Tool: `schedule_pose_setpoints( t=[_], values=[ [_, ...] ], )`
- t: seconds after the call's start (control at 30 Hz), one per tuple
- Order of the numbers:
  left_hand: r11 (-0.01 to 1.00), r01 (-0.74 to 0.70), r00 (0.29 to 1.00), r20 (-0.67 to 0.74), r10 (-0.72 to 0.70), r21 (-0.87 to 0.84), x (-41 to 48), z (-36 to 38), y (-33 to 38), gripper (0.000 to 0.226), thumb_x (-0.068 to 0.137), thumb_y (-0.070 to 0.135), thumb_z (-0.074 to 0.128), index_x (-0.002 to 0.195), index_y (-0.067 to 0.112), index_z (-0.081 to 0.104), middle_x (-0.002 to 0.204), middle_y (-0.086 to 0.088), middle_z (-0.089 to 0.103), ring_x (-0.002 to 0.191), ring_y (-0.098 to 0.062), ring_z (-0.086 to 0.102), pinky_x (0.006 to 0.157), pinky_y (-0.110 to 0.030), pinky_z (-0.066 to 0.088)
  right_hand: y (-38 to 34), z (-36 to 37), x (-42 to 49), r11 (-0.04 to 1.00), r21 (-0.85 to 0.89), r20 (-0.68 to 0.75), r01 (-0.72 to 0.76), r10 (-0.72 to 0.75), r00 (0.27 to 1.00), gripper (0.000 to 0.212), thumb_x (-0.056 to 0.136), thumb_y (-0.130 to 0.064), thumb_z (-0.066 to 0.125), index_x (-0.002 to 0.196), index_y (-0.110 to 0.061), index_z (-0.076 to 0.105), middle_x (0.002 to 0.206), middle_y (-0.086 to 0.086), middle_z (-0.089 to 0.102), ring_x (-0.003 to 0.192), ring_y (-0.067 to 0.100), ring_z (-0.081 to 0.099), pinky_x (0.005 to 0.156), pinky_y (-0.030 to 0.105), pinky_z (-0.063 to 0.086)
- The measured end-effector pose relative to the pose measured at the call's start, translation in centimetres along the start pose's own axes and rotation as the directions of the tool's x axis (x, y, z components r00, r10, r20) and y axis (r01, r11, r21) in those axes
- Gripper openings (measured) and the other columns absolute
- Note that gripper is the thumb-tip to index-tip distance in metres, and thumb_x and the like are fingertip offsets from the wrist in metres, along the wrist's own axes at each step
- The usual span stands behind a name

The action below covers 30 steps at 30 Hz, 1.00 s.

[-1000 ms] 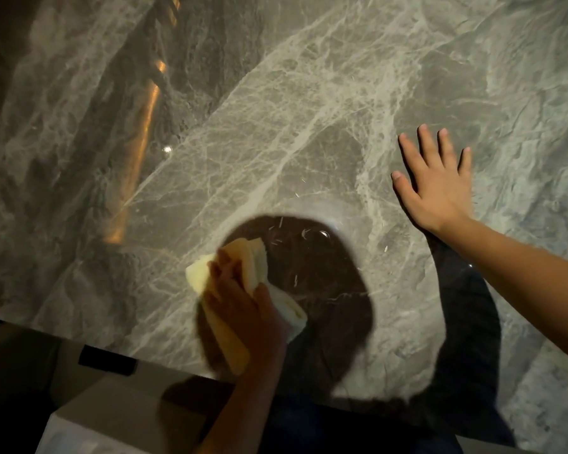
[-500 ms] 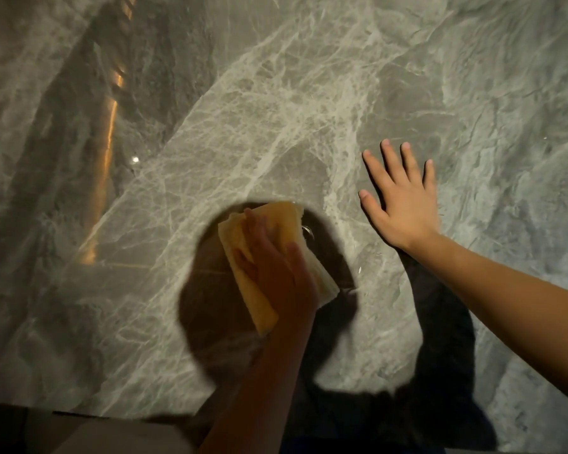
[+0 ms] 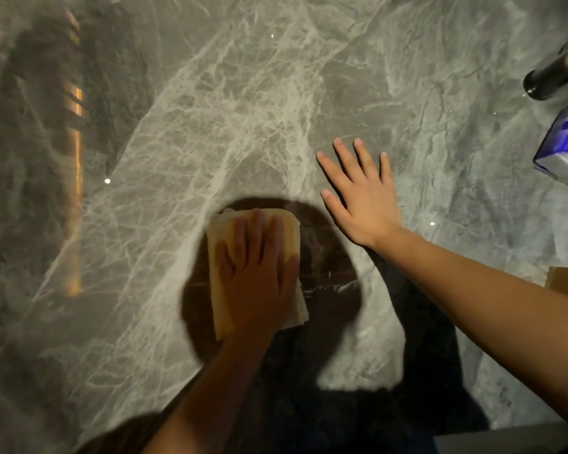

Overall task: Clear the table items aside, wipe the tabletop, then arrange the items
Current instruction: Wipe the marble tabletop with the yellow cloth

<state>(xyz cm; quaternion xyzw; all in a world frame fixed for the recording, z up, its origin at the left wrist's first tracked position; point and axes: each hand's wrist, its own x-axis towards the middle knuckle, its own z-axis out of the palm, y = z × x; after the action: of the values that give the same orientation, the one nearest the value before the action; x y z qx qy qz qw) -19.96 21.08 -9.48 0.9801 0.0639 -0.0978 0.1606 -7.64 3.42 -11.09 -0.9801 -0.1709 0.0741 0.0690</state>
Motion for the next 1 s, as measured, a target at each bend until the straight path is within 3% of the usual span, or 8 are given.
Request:
schedule_pose_setpoints(
  t=[0.13,0.27,0.5,0.67,0.83,1.0],
  values=[
    [0.998,-0.037,0.999,0.009,0.037,0.057,-0.1,-0.1,0.3,0.073,0.086,0.063,0.026,0.148,0.026,0.011,0.159,-0.004,0.014,0.147,-0.027,0.005,0.115,-0.052,0.004,0.1,0.3,0.2,0.999,-0.035,0.008,0.003,-0.003,1.0,0.052,0.1,-0.043,0.024,0.151,-0.031,0.018,0.161,0.002,0.013,0.148,0.03,0.005,0.116,0.056,0.003],
    [0.998,-0.007,1.0,-0.014,0.008,0.058,-0.1,0.2,1.6,0.073,0.087,0.057,0.034,0.148,0.024,0.013,0.159,-0.006,0.014,0.147,-0.028,0.007,0.115,-0.052,0.008,0.0,0.1,0.6,1.0,0.007,0.008,-0.015,0.014,1.0,0.053,0.098,-0.045,0.027,0.149,-0.031,0.023,0.16,0.001,0.016,0.148,0.028,0.006,0.115,0.054,0.002],
    [0.982,0.061,0.996,-0.05,-0.071,-0.179,-1.0,0.5,3.2,0.062,0.084,0.033,0.033,0.145,0.033,0.024,0.157,0.011,0.017,0.147,-0.011,-0.001,0.118,-0.048,0.006,0.5,-0.6,0.7,0.982,0.187,0.021,-0.002,-0.002,1.0,0.053,0.096,-0.045,0.032,0.147,-0.032,0.028,0.16,-0.002,0.015,0.148,0.022,0.002,0.116,0.049,-0.003],
    [0.971,0.081,0.991,-0.084,-0.102,-0.223,-1.1,0.9,4.1,0.058,0.086,0.04,0.027,0.142,0.029,0.032,0.156,0.01,0.019,0.146,-0.01,-0.002,0.118,-0.048,-0.003,2.0,-1.2,0.5,0.96,0.278,-0.001,0.047,-0.048,0.999,0.049,0.097,-0.038,0.033,0.145,-0.026,0.034,0.158,-0.002,0.022,0.148,0.016,0.008,0.117,0.042,0.004],
    [0.935,0.083,0.96,-0.225,-0.168,-0.345,-1.2,1.9,4.4,0.059,0.079,-0.006,0.049,0.13,0.024,0.049,0.148,0.005,0.039,0.145,-0.013,0.015,0.117,-0.041,-0.004,4.3,-1.1,0.2,0.95,0.28,-0.002,0.139,-0.144,0.99,0.048,0.095,-0.028,0.042,0.142,-0.018,0.039,0.157,0.002,0.027,0.146,0.017,0.015,0.117,0.035,0.004],
    [0.857,0.031,0.949,-0.255,-0.187,-0.514,-3.7,2.6,6.4,0.049,0.084,0.009,0.046,0.13,0.022,0.049,0.137,0.009,0.048,0.133,-0.013,0.042,0.121,-0.038,0.006,4.5,-0.8,0.0,0.948,0.271,-0.051,0.165,-0.157,0.986,0.048,0.09,-0.022,0.044,0.137,-0.012,0.047,0.152,0.007,0.036,0.144,0.022,0.025,0.117,0.038,0.011]
  ],
)
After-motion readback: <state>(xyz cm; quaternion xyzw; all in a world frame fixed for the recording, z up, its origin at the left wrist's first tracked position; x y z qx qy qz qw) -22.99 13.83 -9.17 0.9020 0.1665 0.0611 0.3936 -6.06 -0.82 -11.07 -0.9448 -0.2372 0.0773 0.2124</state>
